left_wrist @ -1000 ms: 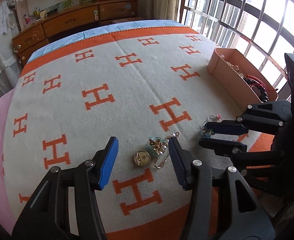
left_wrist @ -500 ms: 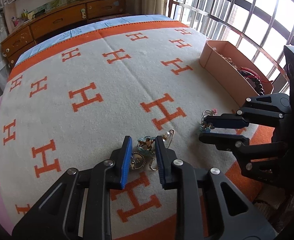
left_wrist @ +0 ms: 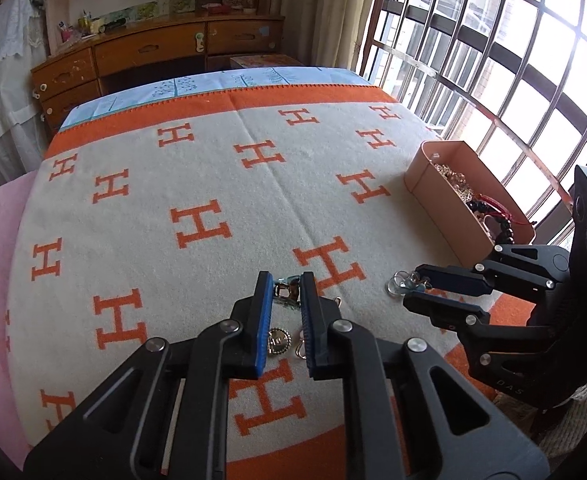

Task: Organize jewelry
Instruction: 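Carry both brooches over the pink tray and open both tools to drop them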

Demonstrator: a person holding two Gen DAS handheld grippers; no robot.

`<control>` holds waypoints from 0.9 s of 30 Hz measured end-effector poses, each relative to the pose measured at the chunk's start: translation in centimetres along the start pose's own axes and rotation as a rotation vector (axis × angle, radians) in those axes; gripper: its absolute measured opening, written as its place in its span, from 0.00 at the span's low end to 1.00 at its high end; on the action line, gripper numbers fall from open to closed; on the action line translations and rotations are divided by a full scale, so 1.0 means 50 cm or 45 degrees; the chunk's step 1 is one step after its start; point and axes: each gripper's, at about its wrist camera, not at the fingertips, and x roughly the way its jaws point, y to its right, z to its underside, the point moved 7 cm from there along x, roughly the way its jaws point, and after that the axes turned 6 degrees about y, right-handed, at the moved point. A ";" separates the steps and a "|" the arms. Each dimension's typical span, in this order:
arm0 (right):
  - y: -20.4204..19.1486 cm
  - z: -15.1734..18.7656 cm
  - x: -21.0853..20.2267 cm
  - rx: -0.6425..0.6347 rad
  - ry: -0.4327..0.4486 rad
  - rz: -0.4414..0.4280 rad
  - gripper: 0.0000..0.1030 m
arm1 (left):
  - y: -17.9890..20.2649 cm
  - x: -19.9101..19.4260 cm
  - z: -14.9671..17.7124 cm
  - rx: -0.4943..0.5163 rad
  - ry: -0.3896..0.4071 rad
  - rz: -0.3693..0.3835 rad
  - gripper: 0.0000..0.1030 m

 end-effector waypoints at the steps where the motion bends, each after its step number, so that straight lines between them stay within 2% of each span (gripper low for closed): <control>1: 0.002 -0.007 -0.013 0.008 0.022 0.004 0.17 | 0.007 -0.011 -0.009 -0.006 0.016 0.004 0.11; 7: 0.046 -0.052 -0.120 0.093 0.179 0.043 0.17 | 0.091 -0.074 -0.075 0.008 0.103 0.043 0.11; 14: 0.182 -0.081 -0.258 0.284 0.267 0.192 0.17 | 0.247 -0.093 -0.177 0.069 0.154 0.148 0.11; 21: 0.312 -0.071 -0.337 0.409 0.272 0.349 0.17 | 0.403 -0.045 -0.249 0.132 0.145 0.266 0.11; 27: 0.411 -0.050 -0.330 0.482 0.235 0.366 0.17 | 0.471 0.052 -0.262 0.148 0.061 0.280 0.11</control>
